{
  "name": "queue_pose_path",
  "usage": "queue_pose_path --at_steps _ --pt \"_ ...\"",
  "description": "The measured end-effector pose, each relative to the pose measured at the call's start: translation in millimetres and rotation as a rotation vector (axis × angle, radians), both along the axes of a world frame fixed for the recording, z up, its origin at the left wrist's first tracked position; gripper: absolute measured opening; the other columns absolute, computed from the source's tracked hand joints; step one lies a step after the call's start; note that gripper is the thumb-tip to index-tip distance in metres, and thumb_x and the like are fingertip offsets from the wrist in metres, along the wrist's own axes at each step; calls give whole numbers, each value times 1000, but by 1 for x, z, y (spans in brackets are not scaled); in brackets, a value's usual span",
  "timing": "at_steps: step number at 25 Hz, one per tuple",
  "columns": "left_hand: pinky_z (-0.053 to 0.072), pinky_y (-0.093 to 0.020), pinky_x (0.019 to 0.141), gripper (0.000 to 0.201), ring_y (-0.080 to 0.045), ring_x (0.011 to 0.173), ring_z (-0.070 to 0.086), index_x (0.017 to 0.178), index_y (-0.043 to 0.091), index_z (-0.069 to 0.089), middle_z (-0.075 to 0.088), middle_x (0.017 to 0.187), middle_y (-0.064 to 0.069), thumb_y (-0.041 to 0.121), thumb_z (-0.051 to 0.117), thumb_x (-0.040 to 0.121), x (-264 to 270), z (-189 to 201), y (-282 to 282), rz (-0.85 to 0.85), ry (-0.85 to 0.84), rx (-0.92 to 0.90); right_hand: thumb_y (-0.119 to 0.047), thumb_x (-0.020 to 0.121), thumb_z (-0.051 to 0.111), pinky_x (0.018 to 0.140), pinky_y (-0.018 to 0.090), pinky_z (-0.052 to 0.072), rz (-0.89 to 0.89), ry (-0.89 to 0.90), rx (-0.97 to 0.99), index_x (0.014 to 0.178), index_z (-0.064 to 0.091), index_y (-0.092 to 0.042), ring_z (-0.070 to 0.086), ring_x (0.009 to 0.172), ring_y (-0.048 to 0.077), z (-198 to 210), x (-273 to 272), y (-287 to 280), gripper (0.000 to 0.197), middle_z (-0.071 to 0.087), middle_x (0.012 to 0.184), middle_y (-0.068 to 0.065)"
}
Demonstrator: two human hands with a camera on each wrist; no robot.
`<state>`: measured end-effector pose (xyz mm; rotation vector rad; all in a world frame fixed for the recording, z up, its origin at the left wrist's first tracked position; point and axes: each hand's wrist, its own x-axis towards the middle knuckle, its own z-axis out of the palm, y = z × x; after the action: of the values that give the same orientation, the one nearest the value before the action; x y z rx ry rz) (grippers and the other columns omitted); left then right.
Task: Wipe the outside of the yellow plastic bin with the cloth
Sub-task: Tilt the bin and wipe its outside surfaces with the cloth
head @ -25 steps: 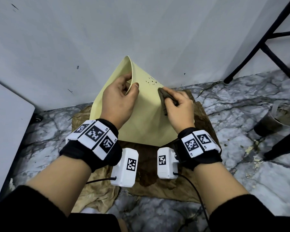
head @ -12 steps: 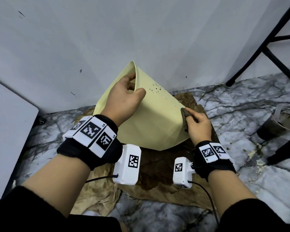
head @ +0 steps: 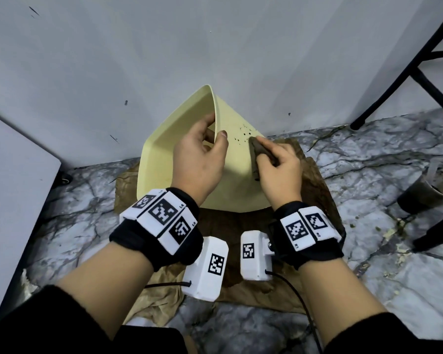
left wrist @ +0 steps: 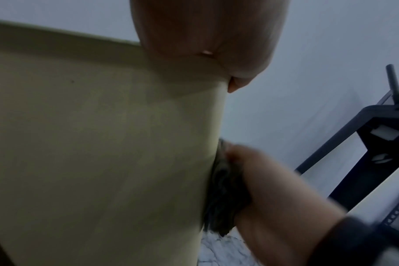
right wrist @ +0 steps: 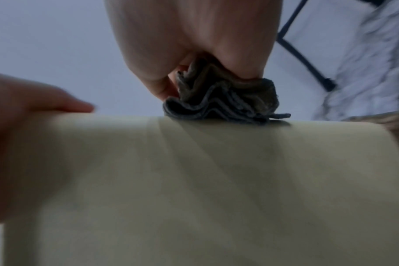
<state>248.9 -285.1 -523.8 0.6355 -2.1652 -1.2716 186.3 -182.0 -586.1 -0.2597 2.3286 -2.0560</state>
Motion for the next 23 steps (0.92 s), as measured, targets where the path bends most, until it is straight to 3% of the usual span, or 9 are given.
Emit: queue_pose_path --at_steps 6,9,12,16,20,23 --pt "38 -6 52 29 4 53 49 115 14 59 55 73 7 12 52 87 7 1 -11 48 5 -6 -10 81 52 91 23 34 107 255 16 109 65 -25 43 95 20 33 33 -31 35 50 91 -9" --pt "46 -20 63 31 -11 66 54 116 18 58 63 86 -4 19 52 85 8 1 -13 23 9 24 -13 80 51 91 23 35 79 237 28 109 65 -27 44 95 21 23 25 -27 35 51 90 -9" --pt "53 -39 76 40 -32 81 62 119 18 57 67 96 -13 27 51 81 10 0 -13 18 4 60 -10 83 50 99 30 36 40 54 95 110 64 -26 45 105 26 -7 5 -8 35 50 93 -7" --pt "52 -42 85 41 -25 85 63 121 19 57 63 95 -2 28 50 81 13 1 -16 19 -15 71 -13 86 48 104 42 37 -34 -170 224 117 60 -28 47 111 34 -56 -14 27 36 52 104 1" --pt "52 -38 84 46 -15 81 59 121 17 57 62 94 1 30 49 78 9 2 -15 18 -23 62 -15 90 46 105 39 34 -66 -273 291 121 56 -26 44 116 37 -69 -18 40 34 52 121 10" --pt "52 -37 82 45 -13 79 57 121 19 57 60 91 2 29 49 78 9 4 -14 30 -15 53 -13 89 46 103 32 31 -50 -233 269 120 57 -25 43 116 35 -48 -14 29 35 52 122 9"
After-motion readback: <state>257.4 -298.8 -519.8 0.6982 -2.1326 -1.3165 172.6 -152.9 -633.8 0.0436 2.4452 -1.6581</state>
